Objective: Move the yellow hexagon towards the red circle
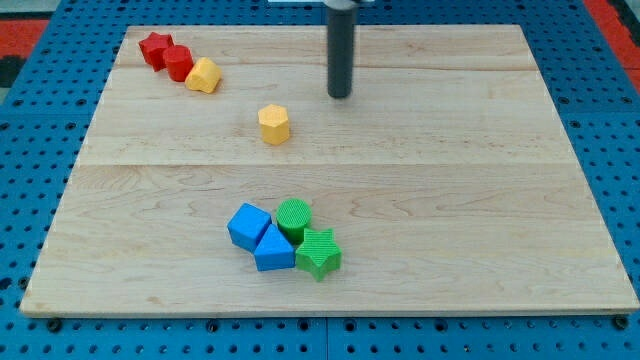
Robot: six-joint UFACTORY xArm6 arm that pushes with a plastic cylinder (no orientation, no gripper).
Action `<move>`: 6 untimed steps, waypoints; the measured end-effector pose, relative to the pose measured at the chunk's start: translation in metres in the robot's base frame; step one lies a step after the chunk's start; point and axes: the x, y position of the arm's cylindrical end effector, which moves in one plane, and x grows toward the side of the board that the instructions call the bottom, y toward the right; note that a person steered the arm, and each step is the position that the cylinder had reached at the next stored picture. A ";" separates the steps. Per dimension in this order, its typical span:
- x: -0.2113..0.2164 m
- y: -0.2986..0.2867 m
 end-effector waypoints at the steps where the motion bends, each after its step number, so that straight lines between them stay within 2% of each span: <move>1: 0.021 -0.080; 2: 0.021 -0.193; 3: 0.050 -0.160; 4: 0.088 -0.209; 5: 0.057 -0.224; 6: 0.009 -0.219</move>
